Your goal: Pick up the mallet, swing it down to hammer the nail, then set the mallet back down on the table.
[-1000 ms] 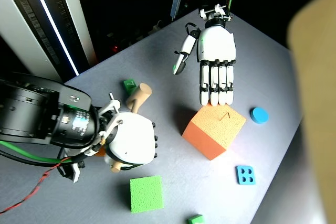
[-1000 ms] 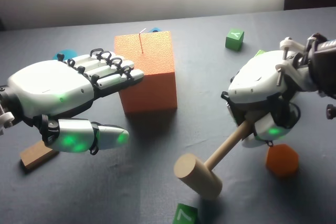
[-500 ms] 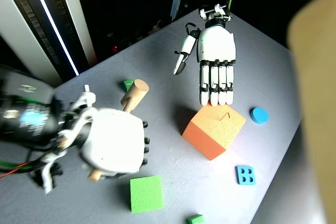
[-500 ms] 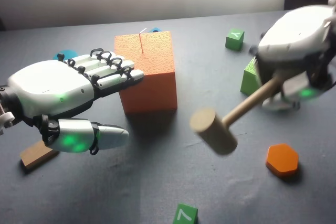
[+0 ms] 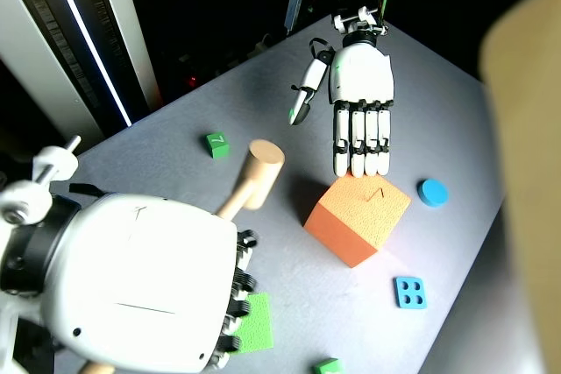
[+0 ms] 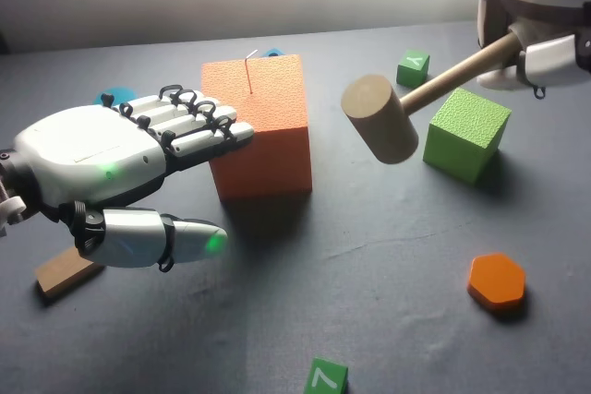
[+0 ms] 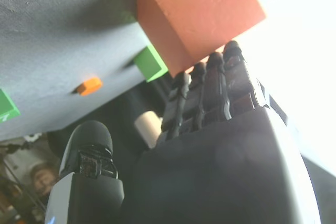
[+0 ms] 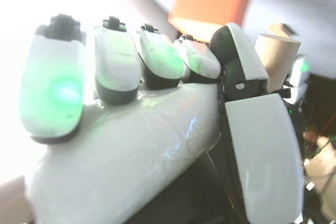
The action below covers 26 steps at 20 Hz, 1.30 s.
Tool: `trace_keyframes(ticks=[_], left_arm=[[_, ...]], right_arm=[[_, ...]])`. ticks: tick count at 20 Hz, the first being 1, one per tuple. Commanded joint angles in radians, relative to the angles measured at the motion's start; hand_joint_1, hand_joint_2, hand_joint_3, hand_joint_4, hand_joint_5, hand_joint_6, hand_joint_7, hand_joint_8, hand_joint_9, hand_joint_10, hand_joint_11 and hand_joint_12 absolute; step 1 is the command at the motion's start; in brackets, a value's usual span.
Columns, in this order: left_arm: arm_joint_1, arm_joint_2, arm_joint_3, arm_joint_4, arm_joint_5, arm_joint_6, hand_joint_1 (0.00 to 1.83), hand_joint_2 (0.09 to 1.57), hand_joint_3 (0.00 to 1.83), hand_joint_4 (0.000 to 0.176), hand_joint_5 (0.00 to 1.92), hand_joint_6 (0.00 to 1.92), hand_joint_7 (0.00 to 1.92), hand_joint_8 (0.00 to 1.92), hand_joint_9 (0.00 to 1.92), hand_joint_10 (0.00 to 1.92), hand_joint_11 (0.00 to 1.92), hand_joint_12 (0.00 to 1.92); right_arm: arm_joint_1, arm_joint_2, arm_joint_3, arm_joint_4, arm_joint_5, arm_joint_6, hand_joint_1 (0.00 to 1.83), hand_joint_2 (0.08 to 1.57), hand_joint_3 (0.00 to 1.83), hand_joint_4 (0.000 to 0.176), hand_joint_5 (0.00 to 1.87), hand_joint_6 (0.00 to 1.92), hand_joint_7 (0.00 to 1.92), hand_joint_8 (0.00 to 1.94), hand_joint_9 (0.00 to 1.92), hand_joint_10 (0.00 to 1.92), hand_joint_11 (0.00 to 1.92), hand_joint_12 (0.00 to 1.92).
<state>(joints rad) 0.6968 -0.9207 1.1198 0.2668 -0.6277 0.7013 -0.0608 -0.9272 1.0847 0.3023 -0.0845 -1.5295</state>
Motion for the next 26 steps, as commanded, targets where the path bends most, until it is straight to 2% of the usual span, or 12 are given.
trace_keyframes(ticks=[1, 3, 7, 11, 12, 13, 15, 17, 19, 21, 23, 26], left_arm=[[-0.009, -0.002, 0.002, -0.009, -0.08, -0.005, 0.0, 1.26, 0.0, 0.0, 0.0, 0.0, 0.0, 0.0, 0.0, 0.0, 0.0, 0.0], [-0.008, -0.002, 0.002, -0.009, -0.08, -0.005, 0.0, 1.25, 0.0, 0.0, 0.0, 0.0, 0.0, 0.0, 0.0, 0.0, 0.0, 0.0], [-0.008, -0.002, 0.003, -0.009, -0.08, -0.005, 0.0, 1.25, 0.0, 0.0, 0.0, 0.0, 0.01, 0.0, 0.0, 0.0, 0.0, 0.0], [-0.007, -0.002, 0.004, -0.009, -0.08, -0.005, 0.0, 1.25, 0.0, 0.0, 0.0, 0.0, 0.0, 0.0, 0.0, 0.0, 0.0, 0.0], [-0.007, -0.002, 0.004, -0.009, -0.08, -0.005, 0.0, 1.26, 0.0, 0.0, 0.0, 0.0, 0.0, 0.0, 0.0, 0.0, 0.0, 0.0], [-0.008, -0.001, 0.004, -0.009, -0.08, -0.005, 0.0, 1.25, 0.0, 0.0, 0.0, 0.0, 0.0, 0.0, 0.0, 0.0, 0.0, 0.0], [-0.008, -0.002, 0.004, -0.009, -0.08, -0.005, 0.0, 1.26, 0.0, 0.0, 0.0, 0.0, 0.0, 0.0, 0.0, 0.0, 0.0, 0.0], [-0.008, -0.002, 0.004, -0.009, -0.08, -0.005, 0.0, 1.26, 0.0, 0.0, 0.0, 0.0, 0.01, 0.0, 0.0, 0.0, 0.0, 0.0], [-0.008, -0.002, 0.004, -0.009, -0.08, -0.005, 0.0, 1.26, 0.0, 0.0, 0.0, 0.0, 0.0, 0.0, 0.0, 0.0, 0.0, 0.0], [-0.009, -0.002, 0.004, -0.009, -0.08, -0.005, 0.0, 1.26, 0.0, 0.0, 0.0, 0.0, 0.0, 0.0, 0.0, 0.0, 0.0, 0.0], [-0.009, -0.002, 0.005, -0.009, -0.08, -0.005, 0.0, 1.26, 0.0, 0.0, 0.0, 0.0, 0.0, 0.0, 0.0, 0.0, 0.0, 0.0], [-0.007, -0.002, 0.006, -0.009, -0.08, -0.005, 0.0, 1.26, 0.0, 0.0, 0.0, 0.0, 0.0, 0.0, 0.0, 0.0, 0.0, 0.0]], right_arm=[[0.01, 0.004, -0.003, 0.004, 0.158, -0.004, 1.08, 1.3, 0.0, 0.176, 1.38, 1.92, 1.55, 1.94, 1.61, 1.92, 1.78, 1.92], [0.028, -0.014, 0.001, 0.004, 0.183, -0.017, 1.09, 1.29, 0.0, 0.176, 1.37, 1.92, 1.55, 1.94, 1.61, 1.92, 1.79, 1.92], [0.062, -0.049, 0.012, 0.148, 0.255, -0.097, 1.09, 1.29, 0.0, 0.176, 1.37, 1.92, 1.55, 1.94, 1.61, 1.92, 1.79, 1.92], [0.058, -0.093, 0.017, 0.164, 0.287, -0.18, 1.1, 1.28, 0.0, 0.176, 1.34, 1.92, 1.53, 1.94, 1.6, 1.92, 1.78, 1.92], [0.057, -0.102, 0.017, 0.269, 0.286, -0.261, 1.07, 1.29, 0.0, 0.176, 1.34, 1.92, 1.53, 1.94, 1.6, 1.92, 1.78, 1.92], [0.063, -0.115, 0.017, 0.489, 0.301, -0.439, 1.08, 1.29, 0.0, 0.176, 1.34, 1.92, 1.53, 1.94, 1.6, 1.92, 1.78, 1.92], [0.063, -0.145, 0.014, 0.747, 0.404, -0.722, 1.07, 1.29, 0.0, 0.176, 1.34, 1.92, 1.53, 1.94, 1.6, 1.92, 1.78, 1.92], [0.06, -0.178, 0.007, 0.921, 0.519, -0.883, 1.05, 1.3, 0.0, 0.176, 1.32, 1.92, 1.51, 1.94, 1.59, 1.92, 1.78, 1.92], [0.057, -0.197, -0.003, 1.01, 0.59, -0.913, 1.07, 1.29, 0.0, 0.176, 1.31, 1.92, 1.51, 1.94, 1.59, 1.92, 1.78, 1.92], [0.05, -0.216, -0.012, 1.034, 0.644, -0.91, 1.08, 1.28, 0.0, 0.176, 1.31, 1.92, 1.5, 1.94, 1.58, 1.92, 1.78, 1.92], [0.04, -0.24, -0.012, 1.038, 0.701, -0.869, 1.08, 1.29, 0.0, 0.176, 1.3, 1.92, 1.5, 1.94, 1.58, 1.92, 1.78, 1.92], [0.033, -0.272, -0.003, 1.041, 0.716, -0.832, 1.08, 1.28, 0.0, 0.176, 1.28, 1.92, 1.49, 1.94, 1.58, 1.92, 1.78, 1.92]])
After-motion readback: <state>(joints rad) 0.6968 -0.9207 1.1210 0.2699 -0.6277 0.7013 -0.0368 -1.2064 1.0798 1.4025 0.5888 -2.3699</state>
